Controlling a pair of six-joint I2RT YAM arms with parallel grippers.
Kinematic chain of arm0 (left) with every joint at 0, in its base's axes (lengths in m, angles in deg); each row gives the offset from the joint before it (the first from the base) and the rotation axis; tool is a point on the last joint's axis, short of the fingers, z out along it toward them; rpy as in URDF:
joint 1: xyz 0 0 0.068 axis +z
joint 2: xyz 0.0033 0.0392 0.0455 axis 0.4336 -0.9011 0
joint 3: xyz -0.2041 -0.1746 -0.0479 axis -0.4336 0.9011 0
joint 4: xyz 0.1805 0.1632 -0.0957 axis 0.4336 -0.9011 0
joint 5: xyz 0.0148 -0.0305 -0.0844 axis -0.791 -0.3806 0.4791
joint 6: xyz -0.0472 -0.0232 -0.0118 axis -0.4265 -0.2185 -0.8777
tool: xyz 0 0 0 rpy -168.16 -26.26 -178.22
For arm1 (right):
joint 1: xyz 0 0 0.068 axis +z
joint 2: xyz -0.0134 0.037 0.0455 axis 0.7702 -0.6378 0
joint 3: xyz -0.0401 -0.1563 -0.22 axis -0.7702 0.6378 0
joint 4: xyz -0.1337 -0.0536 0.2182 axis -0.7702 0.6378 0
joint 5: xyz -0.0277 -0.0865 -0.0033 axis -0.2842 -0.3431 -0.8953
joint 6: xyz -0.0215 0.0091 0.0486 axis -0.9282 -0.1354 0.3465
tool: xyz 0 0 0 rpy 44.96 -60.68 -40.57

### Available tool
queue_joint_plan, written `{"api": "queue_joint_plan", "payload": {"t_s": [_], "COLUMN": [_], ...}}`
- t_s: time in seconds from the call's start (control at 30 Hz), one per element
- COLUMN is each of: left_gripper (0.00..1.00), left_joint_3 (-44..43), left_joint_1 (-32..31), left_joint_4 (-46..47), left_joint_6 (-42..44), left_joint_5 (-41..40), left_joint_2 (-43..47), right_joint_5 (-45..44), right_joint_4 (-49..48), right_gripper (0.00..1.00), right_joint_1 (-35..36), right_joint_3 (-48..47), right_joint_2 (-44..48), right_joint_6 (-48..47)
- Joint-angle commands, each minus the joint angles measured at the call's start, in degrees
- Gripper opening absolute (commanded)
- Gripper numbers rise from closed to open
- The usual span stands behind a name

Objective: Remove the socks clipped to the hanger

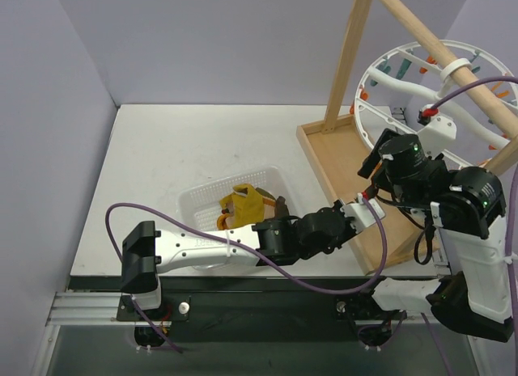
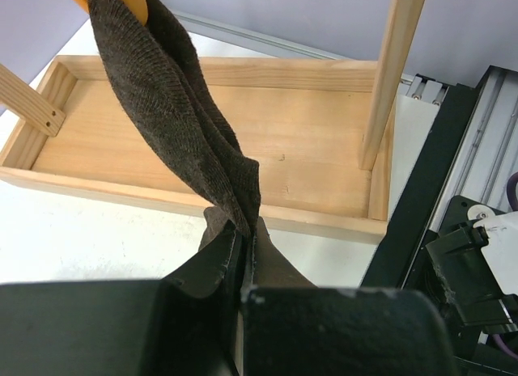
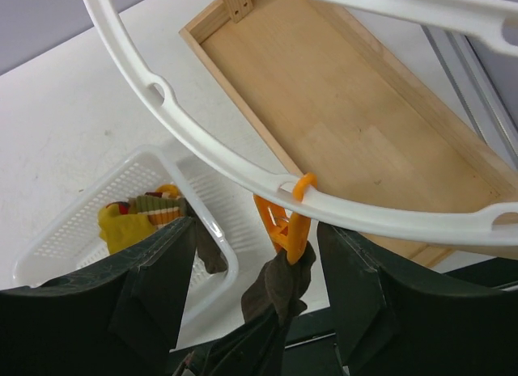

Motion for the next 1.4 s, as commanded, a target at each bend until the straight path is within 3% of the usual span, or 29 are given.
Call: {"api": "queue_joint_plan", "payload": {"t_s": [0.0,0.43,0.9,1.03,1.23,1.37], "left_gripper": [0.00,0.00,0.00,0.00,0.00,0.00], "left_joint_3": [-2.05,0.06,0.85,1.12,1.38,1.99], "left_joint_1": [-0.80,-0.80,-0.89,-0.89,-0.89,-0.54], "left_joint_4": [-2.67,-1.44,-1.70,-1.62,-1.35,-1.44], "left_joint_6": [0.86,0.95,0.59,0.68,0.59,-0.64], "left_joint_5": [-0.45,-0.54,-0.36,-0.36,-0.36,0.43], "left_joint_2": [-0.52,1.41,2.37,2.64,2.64,3.08], "right_joint_5": [-4.69,-6.00,-7.94,-8.20,-7.77,-6.27], "right_joint_4": [11.29,11.20,11.20,11.20,9.71,6.82], "right_gripper": [0.61,0.59,0.42,0.31,0.03,0.00], "right_joint_1": [0.65,0.65,-0.84,-1.80,-2.69,-3.12], "right_joint_3": [0.00,5.19,3.87,4.84,6.33,8.35], "right_joint_2": [-1.87,-1.34,-3.80,-3.27,-1.87,-0.55], "right_joint_6": [1.96,3.19,1.61,1.17,0.12,-1.29]}}
